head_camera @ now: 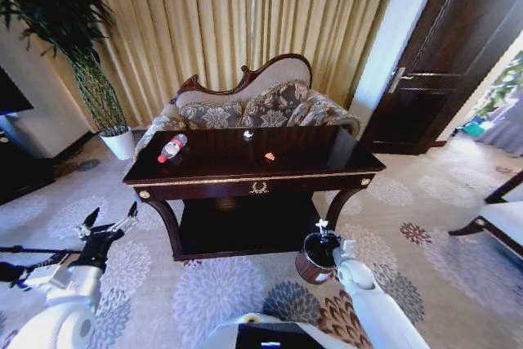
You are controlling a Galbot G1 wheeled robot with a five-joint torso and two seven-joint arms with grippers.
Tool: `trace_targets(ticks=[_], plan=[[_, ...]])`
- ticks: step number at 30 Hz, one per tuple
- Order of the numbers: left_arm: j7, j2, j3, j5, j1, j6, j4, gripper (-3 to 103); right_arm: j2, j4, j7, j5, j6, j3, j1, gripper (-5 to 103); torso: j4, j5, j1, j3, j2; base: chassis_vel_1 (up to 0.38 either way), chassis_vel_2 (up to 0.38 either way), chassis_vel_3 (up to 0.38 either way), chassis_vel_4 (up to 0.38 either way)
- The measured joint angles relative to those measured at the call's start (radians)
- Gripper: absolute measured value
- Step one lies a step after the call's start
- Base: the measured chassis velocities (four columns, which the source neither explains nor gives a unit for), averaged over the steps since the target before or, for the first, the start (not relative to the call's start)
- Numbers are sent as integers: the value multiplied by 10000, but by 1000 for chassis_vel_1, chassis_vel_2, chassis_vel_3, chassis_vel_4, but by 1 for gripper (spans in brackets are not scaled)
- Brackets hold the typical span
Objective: Move to the front of the table and place the trash on the table into the trash bin.
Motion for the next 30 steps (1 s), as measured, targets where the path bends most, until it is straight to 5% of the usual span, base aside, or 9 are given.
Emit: trace_targets(ticks=[9,30], plan=[[36,-6,-29,59,-3,-36,147,100,273,-1360,-35,-133,364,-129,774,-1,0,-2,-1,-1,1,0,0,0,0],[171,9,-49,6,25,-117,97,100,343,-1914,28,-670,917,112,965,75,0,-1,-2,-1,2,0,0,0,0]])
